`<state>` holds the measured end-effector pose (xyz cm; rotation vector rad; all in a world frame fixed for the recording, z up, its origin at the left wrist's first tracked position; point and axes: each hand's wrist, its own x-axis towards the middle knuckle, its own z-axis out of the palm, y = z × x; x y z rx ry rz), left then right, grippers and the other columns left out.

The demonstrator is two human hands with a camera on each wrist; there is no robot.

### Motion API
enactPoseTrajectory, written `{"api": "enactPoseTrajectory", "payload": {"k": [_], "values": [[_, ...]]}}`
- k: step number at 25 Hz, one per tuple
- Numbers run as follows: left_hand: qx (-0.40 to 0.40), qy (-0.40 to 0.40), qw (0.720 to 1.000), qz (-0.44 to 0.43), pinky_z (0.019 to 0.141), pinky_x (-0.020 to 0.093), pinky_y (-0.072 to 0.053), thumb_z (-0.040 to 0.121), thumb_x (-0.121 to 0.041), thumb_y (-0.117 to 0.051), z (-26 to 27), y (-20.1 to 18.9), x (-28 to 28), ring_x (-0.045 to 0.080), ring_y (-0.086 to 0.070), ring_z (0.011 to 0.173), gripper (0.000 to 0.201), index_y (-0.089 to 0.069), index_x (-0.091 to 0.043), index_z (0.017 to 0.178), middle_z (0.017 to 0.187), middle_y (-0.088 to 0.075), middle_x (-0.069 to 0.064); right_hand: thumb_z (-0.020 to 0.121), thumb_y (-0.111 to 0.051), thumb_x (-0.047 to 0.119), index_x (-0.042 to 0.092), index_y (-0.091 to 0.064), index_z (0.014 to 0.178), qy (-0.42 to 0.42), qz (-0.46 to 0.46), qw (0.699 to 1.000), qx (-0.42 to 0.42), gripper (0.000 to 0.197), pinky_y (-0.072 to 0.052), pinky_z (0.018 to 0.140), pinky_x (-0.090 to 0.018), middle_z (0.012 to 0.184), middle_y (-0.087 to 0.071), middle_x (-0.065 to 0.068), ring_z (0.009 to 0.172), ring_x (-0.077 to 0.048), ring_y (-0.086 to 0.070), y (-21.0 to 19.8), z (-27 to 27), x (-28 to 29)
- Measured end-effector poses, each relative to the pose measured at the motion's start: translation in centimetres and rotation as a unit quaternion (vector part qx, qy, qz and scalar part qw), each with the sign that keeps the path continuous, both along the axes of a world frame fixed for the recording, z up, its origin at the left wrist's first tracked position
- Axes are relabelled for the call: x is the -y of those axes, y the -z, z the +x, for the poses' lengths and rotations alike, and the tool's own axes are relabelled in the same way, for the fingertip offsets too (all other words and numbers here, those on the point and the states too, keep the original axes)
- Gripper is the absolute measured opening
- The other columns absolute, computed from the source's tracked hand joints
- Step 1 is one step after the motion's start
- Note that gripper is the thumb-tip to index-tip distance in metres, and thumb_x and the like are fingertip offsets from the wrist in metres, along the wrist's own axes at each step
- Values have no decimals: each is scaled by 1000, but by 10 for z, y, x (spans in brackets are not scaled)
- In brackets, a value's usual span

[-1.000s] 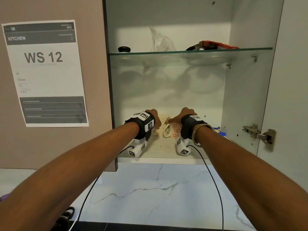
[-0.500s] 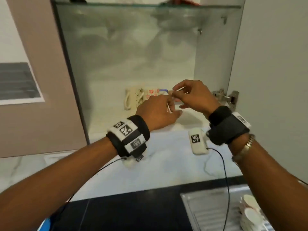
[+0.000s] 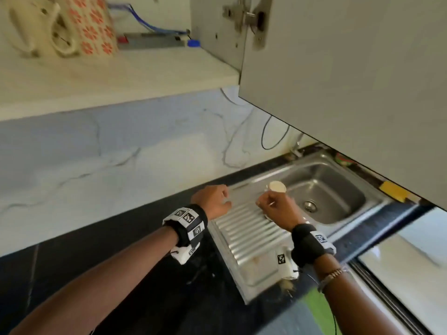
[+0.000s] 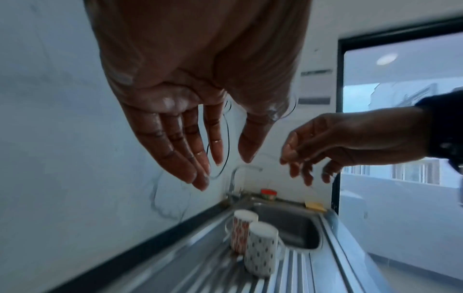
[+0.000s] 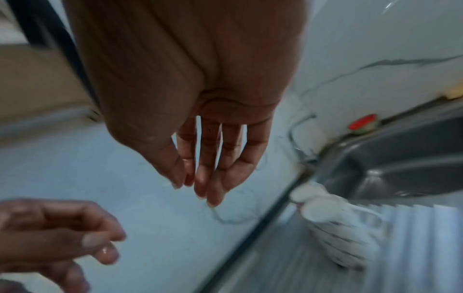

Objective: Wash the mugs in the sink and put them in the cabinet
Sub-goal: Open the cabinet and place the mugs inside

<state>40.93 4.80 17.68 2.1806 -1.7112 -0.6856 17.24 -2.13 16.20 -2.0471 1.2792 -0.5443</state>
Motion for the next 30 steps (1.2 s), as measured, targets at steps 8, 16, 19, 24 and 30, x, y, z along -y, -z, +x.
{"api": "enactPoseTrajectory", "payload": {"k": [8,16,19,24,30], "values": [[-50,29,998,24,92,38,-52,97,-33,-62,-47,143,130,29,-67,110,37,-54,-19,131,125,-69,6,83,-76,55,25,-66,117,184,105,962,-173,46,-52,87,-35,115,-72,-3,110,-26,-67,159,-46,82],[-44,174,981,-71,111,48,-46,85,-17,-79,-64,190,239,34,-48,140,90,-28,-19,158,158,-43,12,66,-91,56,24,-32,154,202,83,962,-164,110,-33,115,-57,155,-42,-6,143,-32,-34,196,-33,141],[33,283,957,-50,119,51,-35,79,-23,-87,-79,193,282,33,-30,152,112,-14,-26,164,170,-20,12,66,-95,39,26,-43,141,194,81,971,-111,92,-44,104,-50,135,-58,-4,124,-29,-52,207,-34,155],[161,405,900,0,121,48,-34,78,-21,-88,-99,192,325,32,-25,155,111,-19,-34,163,172,-12,9,61,-100,32,29,-46,119,224,72,971,-43,80,-52,85,-42,116,-63,2,105,-24,-61,204,-52,143],[135,362,922,-12,94,44,-52,67,-14,-91,-103,175,304,31,-55,123,90,-44,-27,142,138,-50,8,60,-100,42,32,-50,123,238,96,966,20,81,-56,89,-37,113,-66,6,100,-15,-65,173,-80,117]]}}
